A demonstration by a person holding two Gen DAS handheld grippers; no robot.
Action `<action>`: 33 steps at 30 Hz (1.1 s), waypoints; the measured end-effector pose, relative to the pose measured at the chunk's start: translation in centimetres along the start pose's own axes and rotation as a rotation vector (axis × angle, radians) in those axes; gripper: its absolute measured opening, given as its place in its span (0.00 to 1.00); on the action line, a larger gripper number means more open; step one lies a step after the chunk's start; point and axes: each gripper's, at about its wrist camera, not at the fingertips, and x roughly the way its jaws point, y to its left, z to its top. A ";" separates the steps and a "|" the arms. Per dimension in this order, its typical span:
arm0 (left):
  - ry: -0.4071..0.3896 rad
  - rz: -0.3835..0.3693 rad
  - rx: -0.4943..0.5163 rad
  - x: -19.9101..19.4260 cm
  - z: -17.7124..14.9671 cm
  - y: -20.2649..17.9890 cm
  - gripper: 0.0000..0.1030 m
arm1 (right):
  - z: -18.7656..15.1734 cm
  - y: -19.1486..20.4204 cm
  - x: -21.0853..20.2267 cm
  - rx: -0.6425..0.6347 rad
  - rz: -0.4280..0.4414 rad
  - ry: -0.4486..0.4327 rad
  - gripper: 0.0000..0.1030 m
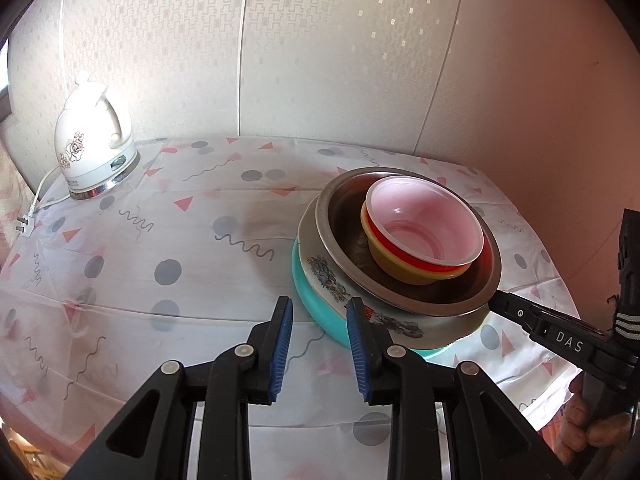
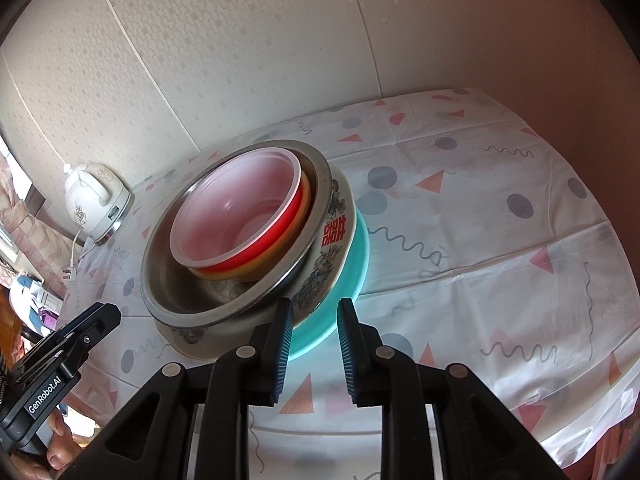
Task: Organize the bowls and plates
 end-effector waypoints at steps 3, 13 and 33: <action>-0.004 0.010 0.007 -0.2 -0.1 -0.2 0.29 | -0.1 -0.4 -0.6 -0.002 -0.033 -0.018 0.24; -0.002 0.069 -0.001 -0.4 -0.3 -0.3 0.33 | 0.1 -0.3 -2.0 -0.010 -0.217 -0.118 0.32; -0.077 0.114 0.058 -1.8 -0.4 -1.9 0.58 | -0.2 3.2 -3.4 -0.099 -0.276 -0.207 0.46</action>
